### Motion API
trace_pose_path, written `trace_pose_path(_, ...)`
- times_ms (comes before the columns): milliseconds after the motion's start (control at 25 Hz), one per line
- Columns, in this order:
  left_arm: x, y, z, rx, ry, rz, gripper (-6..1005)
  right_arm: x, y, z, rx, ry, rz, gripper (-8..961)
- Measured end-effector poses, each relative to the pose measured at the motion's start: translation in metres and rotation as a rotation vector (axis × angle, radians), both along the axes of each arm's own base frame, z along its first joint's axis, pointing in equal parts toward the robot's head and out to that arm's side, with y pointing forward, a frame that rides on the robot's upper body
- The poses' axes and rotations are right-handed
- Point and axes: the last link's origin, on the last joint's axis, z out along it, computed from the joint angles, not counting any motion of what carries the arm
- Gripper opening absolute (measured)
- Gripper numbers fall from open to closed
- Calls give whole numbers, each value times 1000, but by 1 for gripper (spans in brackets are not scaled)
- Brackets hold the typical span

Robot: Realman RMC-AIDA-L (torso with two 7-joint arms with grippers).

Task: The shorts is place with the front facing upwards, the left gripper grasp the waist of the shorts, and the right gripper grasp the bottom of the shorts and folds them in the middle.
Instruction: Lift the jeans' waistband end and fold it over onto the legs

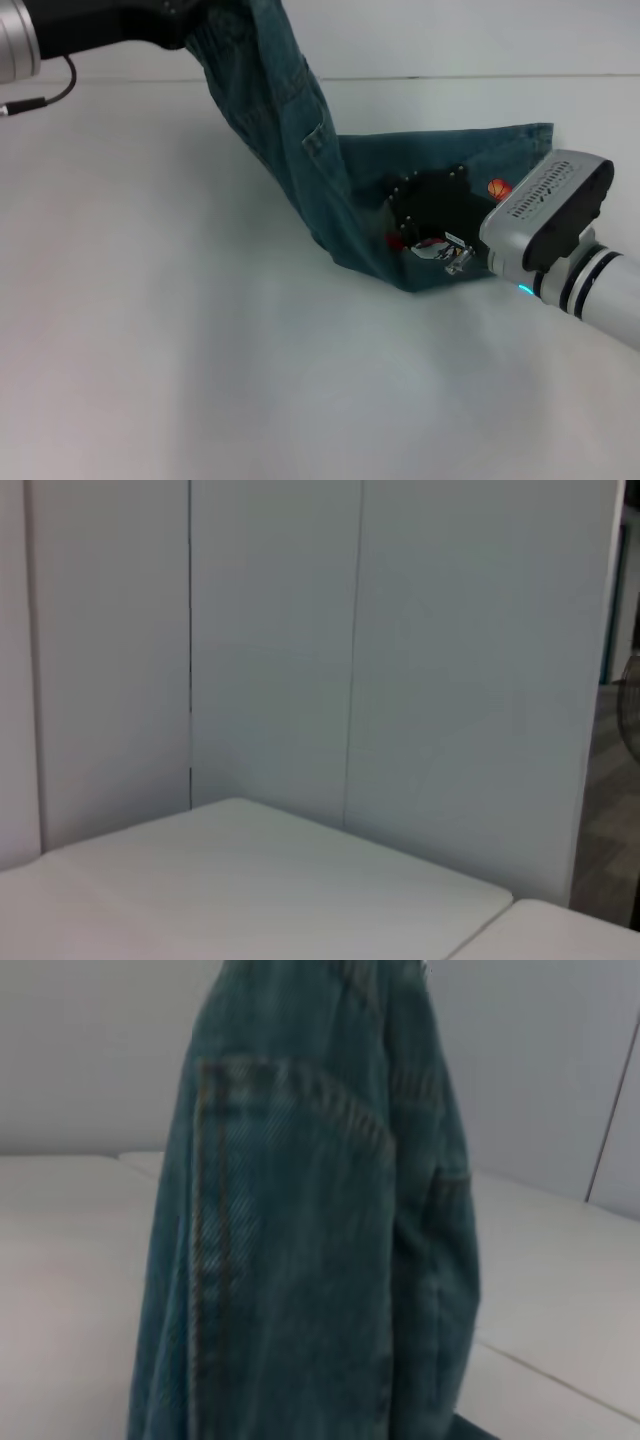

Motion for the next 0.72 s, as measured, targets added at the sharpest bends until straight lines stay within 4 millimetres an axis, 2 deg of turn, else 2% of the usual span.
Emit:
trace_pose_path(240, 18, 3, 0, -21, -12, -23, 50, -7, 3, -10, -39, -30, -5, -1)
trace_pose_path(360, 36, 0, -3, -39, 6, -60, 50, -14, 4, -16, -68, -47, 5, -1)
trace_pose_path(720, 53, -2, -6, -54, 28, -93, 50, -37, -2, -39, -178, -99, 71, -2)
